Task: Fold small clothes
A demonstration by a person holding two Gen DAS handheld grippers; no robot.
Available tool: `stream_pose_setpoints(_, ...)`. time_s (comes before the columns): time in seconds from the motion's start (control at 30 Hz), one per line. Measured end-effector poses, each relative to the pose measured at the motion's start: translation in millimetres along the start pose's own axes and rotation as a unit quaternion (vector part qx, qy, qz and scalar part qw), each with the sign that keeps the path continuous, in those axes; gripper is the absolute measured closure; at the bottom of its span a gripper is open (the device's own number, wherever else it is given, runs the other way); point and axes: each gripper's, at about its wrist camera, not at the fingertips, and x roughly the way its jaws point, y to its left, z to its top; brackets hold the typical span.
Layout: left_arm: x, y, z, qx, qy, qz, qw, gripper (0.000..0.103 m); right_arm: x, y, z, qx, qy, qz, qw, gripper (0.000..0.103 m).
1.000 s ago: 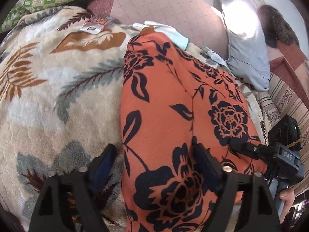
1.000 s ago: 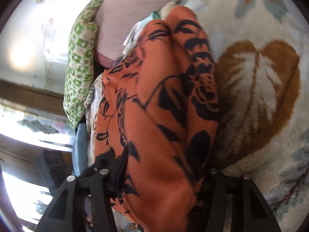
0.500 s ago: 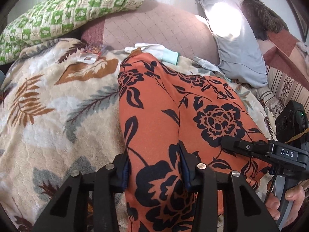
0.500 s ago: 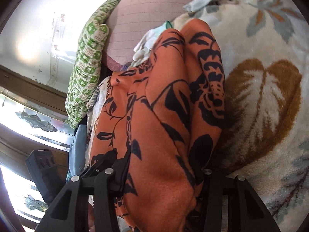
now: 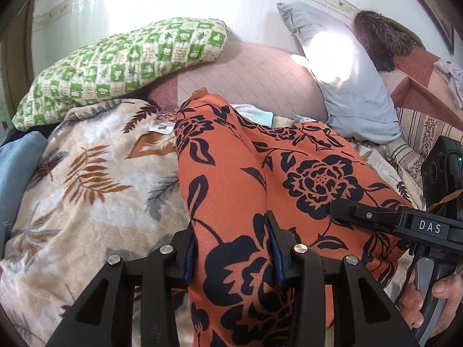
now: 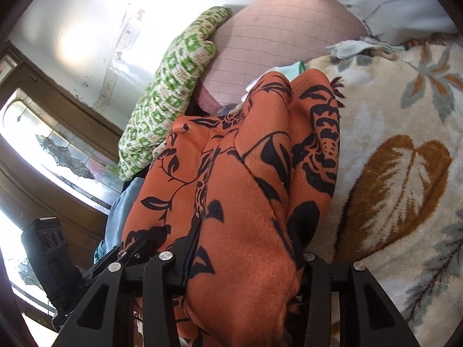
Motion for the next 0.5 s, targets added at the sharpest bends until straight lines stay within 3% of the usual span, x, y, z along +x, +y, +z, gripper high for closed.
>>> stream_pose_setpoints(0.5, -57, 8, -31, -0.029, -0.005, 0.032, 0.9991, 0.061, -29, 39, -45, -0.029, -0.007, 0.008, 1.000, 0.056)
